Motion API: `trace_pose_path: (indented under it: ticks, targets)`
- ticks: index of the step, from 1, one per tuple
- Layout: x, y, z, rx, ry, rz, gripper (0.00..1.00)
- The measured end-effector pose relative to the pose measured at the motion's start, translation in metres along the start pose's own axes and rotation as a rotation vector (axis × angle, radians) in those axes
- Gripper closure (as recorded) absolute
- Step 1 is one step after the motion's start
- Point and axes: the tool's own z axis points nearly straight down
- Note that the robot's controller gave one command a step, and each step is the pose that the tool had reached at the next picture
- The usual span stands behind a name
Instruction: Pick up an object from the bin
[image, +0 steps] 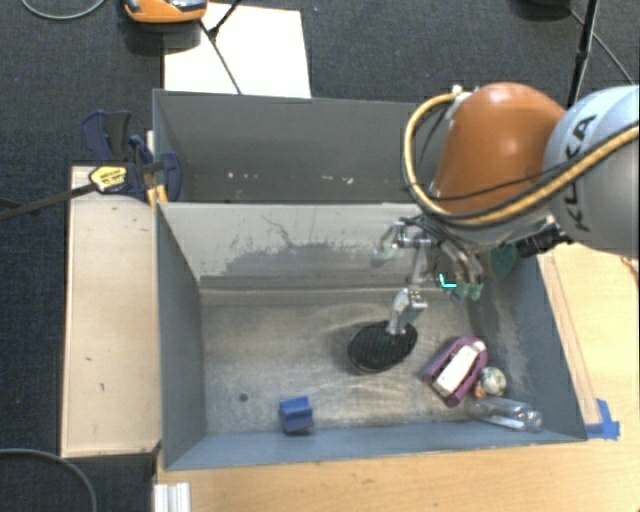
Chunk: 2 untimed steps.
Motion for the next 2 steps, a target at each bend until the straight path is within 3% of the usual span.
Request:
trace_pose_path:
  ticks: [1, 2]
  targets:
    - [0.0565, -0.0372, 0.1319, 0.000, 0.001, -0.249, 0.00]
    - [0.0548, -0.0363, 0.1295, 0.000, -0.005, -0.247, 1.00]
